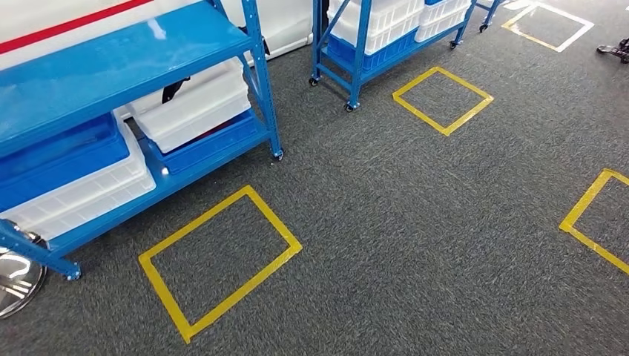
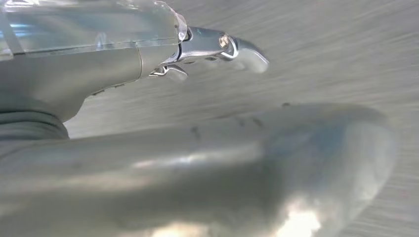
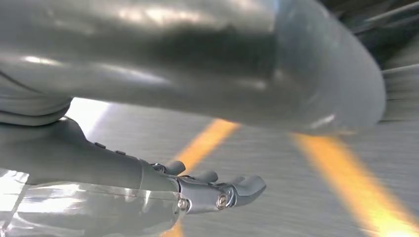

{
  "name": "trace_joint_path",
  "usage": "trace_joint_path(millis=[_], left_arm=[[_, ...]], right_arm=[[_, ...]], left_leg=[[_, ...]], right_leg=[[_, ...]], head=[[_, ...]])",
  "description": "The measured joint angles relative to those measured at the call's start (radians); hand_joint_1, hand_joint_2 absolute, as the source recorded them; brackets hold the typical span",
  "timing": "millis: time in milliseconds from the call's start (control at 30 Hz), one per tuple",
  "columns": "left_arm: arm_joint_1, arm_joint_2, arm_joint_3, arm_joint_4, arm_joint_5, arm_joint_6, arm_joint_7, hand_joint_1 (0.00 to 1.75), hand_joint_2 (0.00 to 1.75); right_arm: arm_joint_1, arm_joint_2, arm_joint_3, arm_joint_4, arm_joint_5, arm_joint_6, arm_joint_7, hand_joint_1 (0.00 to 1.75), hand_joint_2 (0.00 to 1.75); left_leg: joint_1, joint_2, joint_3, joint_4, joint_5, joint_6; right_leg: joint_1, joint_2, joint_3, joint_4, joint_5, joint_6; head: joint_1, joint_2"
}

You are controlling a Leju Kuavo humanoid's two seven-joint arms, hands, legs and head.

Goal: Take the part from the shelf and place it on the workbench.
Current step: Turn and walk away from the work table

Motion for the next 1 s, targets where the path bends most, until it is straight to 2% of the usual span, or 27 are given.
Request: trace_joint_path(millis=[33,67,133,167,200,233,267,300,333,367,433,467,500,533,567,600,633,667,700,733,767,800,867,900,933,1000], left_arm=[[0.036,0.000,0.001,0.033,-0.002,0.000,0.001,0.00,0.00],[0.069,-0.001,0.003,0.063,-0.003,-0.001,0.001,0.00,0.00],[0.127,-0.002,0.004,0.120,-0.004,-0.002,0.001,0.00,0.00],[0.147,-0.002,0.005,0.140,-0.004,-0.002,0.001,0.00,0.00],[0.161,-0.002,0.005,0.153,-0.004,-0.002,0.001,0.00,0.00],[0.166,-0.002,0.005,0.159,-0.004,-0.002,0.000,0.00,0.00],[0.163,-0.002,0.005,0.157,-0.004,-0.002,0.000,0.00,0.00],[0.152,-0.003,0.006,0.149,-0.004,-0.002,-0.001,0.00,0.00],[0.134,-0.004,0.006,0.135,-0.004,-0.002,-0.002,0.00,0.00],[0.109,-0.006,0.006,0.113,-0.004,-0.002,-0.002,0.00,0.00],[0.049,-0.006,0.009,0.055,-0.004,-0.002,-0.004,0.00,0.00],[0.017,-0.004,0.011,0.019,-0.005,-0.002,-0.004,0.00,0.00],[-0.009,-0.003,0.013,-0.015,-0.005,-0.003,-0.004,0.00,0.00],[-0.035,-0.002,0.014,-0.047,-0.005,-0.002,-0.005,0.00,0.00],[-0.061,-0.001,0.016,-0.079,-0.005,-0.002,-0.005,0.00,0.00],[-0.084,0.000,0.018,-0.107,-0.005,-0.002,-0.004,0.00,0.00],[-0.106,0.001,0.019,-0.134,-0.005,-0.001,-0.004,0.00,0.00],[-0.123,0.001,0.020,-0.155,-0.004,-0.001,-0.004,0.00,0.00],[-0.132,0.001,0.020,-0.171,-0.004,-0.001,-0.004,0.00,0.00],[-0.135,0.001,0.020,-0.179,-0.004,-0.001,-0.003,0.00,0.00],[-0.130,0.000,0.020,-0.180,-0.004,-0.001,-0.003,0.00,0.00],[-0.118,-0.001,0.020,-0.173,-0.004,-0.001,-0.003,0.00,0.00],[-0.081,-0.003,0.020,-0.138,-0.004,-0.001,-0.001,0.00,0.00],[-0.057,-0.004,0.020,-0.113,-0.004,-0.001,0.000,0.00,0.00],[-0.030,-0.005,0.020,-0.085,-0.004,-0.001,0.000,0.00,0.00],[0.028,-0.005,0.020,-0.024,-0.004,-0.001,0.001,0.00,0.00]], right_arm=[[-0.035,0.000,0.001,-0.036,0.000,0.001,-0.001,0.00,0.00],[-0.067,0.000,0.002,-0.069,0.000,0.001,-0.001,0.00,0.00],[-0.118,-0.001,0.003,-0.126,-0.001,0.001,0.000,0.00,0.00],[-0.136,-0.001,0.003,-0.146,-0.001,0.000,0.001,0.00,0.00],[-0.146,-0.002,0.003,-0.159,-0.001,0.000,0.001,0.00,0.00],[-0.148,-0.002,0.003,-0.165,-0.001,-0.001,0.002,0.00,0.00],[-0.141,-0.002,0.003,-0.162,-0.001,-0.001,0.002,0.00,0.00],[-0.126,-0.002,0.003,-0.152,-0.001,-0.001,0.003,0.00,0.00],[-0.107,-0.002,0.003,-0.133,-0.001,-0.001,0.003,0.00,0.00],[-0.086,-0.002,0.003,-0.108,-0.001,-0.001,0.004,0.00,0.00],[-0.042,0.001,0.006,-0.051,-0.001,-0.001,0.004,0.00,0.00],[-0.019,0.004,0.008,-0.023,-0.001,0.000,0.005,0.00,0.00],[0.007,0.006,0.010,0.007,-0.001,0.000,0.004,0.00,0.00],[0.033,0.006,0.011,0.038,-0.001,0.001,0.004,0.00,0.00],[0.058,0.007,0.012,0.072,-0.001,0.002,0.004,0.00,0.00],[0.082,0.007,0.012,0.105,-0.001,0.001,0.004,0.00,0.00],[0.102,0.006,0.013,0.135,-0.001,0.001,0.004,0.00,0.00],[0.119,0.005,0.013,0.159,-0.001,0.000,0.004,0.00,0.00],[0.132,0.003,0.013,0.176,-0.001,-0.001,0.005,0.00,0.00],[0.139,0.001,0.013,0.186,-0.001,-0.001,0.004,0.00,0.00],[0.138,0.000,0.013,0.187,-0.001,-0.002,0.004,0.00,0.00],[0.131,-0.001,0.013,0.181,-0.001,-0.002,0.004,0.00,0.00],[0.095,-0.002,0.013,0.151,-0.001,-0.002,0.003,0.00,0.00],[0.070,-0.002,0.013,0.126,-0.001,-0.001,0.003,0.00,0.00],[0.040,-0.001,0.013,0.098,-0.001,-0.001,0.003,0.00,0.00],[-0.024,0.000,0.013,0.029,-0.001,-0.001,0.002,0.00,0.00]], left_leg=[[0.001,0.004,-0.008,0.029,-0.008,-0.005],[0.003,0.004,-0.035,0.081,-0.021,-0.010],[0.008,0.000,-0.143,0.230,-0.048,-0.017],[0.011,0.000,-0.199,0.286,-0.046,-0.020],[0.013,0.000,-0.240,0.306,-0.021,-0.021],[0.015,0.000,-0.260,0.284,0.028,-0.021],[0.016,0.001,-0.259,0.220,0.097,-0.019],[0.017,0.002,-0.249,0.158,0.154,-0.015],[0.014,0.002,-0.234,0.107,0.190,-0.010],[0.009,0.002,-0.216,0.070,0.196,-0.003],[-0.008,-0.002,-0.186,0.045,0.154,0.014],[-0.013,-0.005,-0.165,0.028,0.132,0.023],[-0.014,-0.009,-0.144,0.016,0.117,0.031],[-0.012,-0.012,-0.118,0.003,0.105,0.035],[-0.008,-0.016,-0.089,-0.010,0.094,0.039],[-0.007,-0.021,-0.061,-0.019,0.081,0.041],[-0.006,-0.027,-0.032,-0.027,0.068,0.043],[-0.004,-0.037,-0.003,-0.034,0.053,0.043],[-0.003,-0.048,0.027,-0.039,0.035,0.042],[-0.001,-0.059,0.056,-0.042,0.016,0.039],[0.002,-0.067,0.083,-0.043,-0.004,0.035],[0.004,-0.072,0.107,-0.044,-0.026,0.031],[0.005,-0.077,0.141,-0.038,-0.069,0.023],[0.006,-0.078,0.153,-0.038,-0.086,0.019],[0.006,-0.079,0.160,-0.034,-0.094,0.013],[0.007,-0.072,0.149,0.002,-0.079,0.001]], right_leg=[[-0.002,0.010,0.016,-0.011,-0.004,-0.004],[-0.003,0.015,0.034,-0.020,-0.012,-0.006],[-0.001,0.018,0.072,-0.031,-0.037,-0.007],[0.001,0.018,0.093,-0.036,-0.052,-0.006],[0.002,0.018,0.118,-0.042,-0.068,-0.004],[0.002,0.017,0.147,-0.051,-0.085,-0.003],[0.003,0.014,0.180,-0.062,-0.102,-0.001],[0.002,0.011,0.212,-0.078,-0.118,0.001],[-0.001,0.006,0.238,-0.093,-0.132,0.004],[-0.005,0.002,0.258,-0.108,-0.143,0.009],[-0.014,-0.005,0.283,-0.126,-0.146,0.023],[-0.017,-0.006,0.281,-0.106,-0.130,0.029],[-0.019,-0.008,0.258,-0.052,-0.102,0.033],[-0.020,-0.008,0.209,0.034,-0.072,0.036],[-0.020,-0.008,0.144,0.133,-0.056,0.036],[-0.019,-0.008,0.072,0.217,-0.065,0.037],[-0.018,-0.009,0.007,0.272,-0.101,0.038],[-0.017,-0.009,-0.047,0.294,-0.153,0.039],[-0.016,-0.009,-0.090,0.293,-0.209,0.040],[-0.015,-0.009,-0.125,0.275,-0.243,0.040],[-0.013,-0.007,-0.153,0.241,-0.238,0.040],[-0.013,-0.002,-0.175,0.193,-0.179,0.041],[-0.013,0.017,-0.196,0.101,0.027,0.039],[-0.012,0.024,-0.197,0.077,0.104,0.034],[-0.010,0.026,-0.195,0.069,0.140,0.026],[-0.008,0.019,-0.181,0.064,0.137,0.011]], head=[[-0.003,0.000],[-0.005,0.000],[-0.009,0.000],[-0.008,0.000],[-0.009,0.000],[-0.009,0.000],[-0.009,0.000],[-0.007,0.000],[-0.006,0.000],[-0.005,0.000],[-0.004,0.000],[-0.005,0.000],[-0.005,0.000],[-0.005,0.000],[-0.005,0.000],[-0.004,0.000],[-0.003,0.000],[-0.003,0.000],[-0.003,0.000],[-0.003,0.000],[-0.003,0.000],[-0.002,0.000],[-0.002,0.000],[-0.002,0.000],[-0.003,0.000],[-0.005,0.000]])
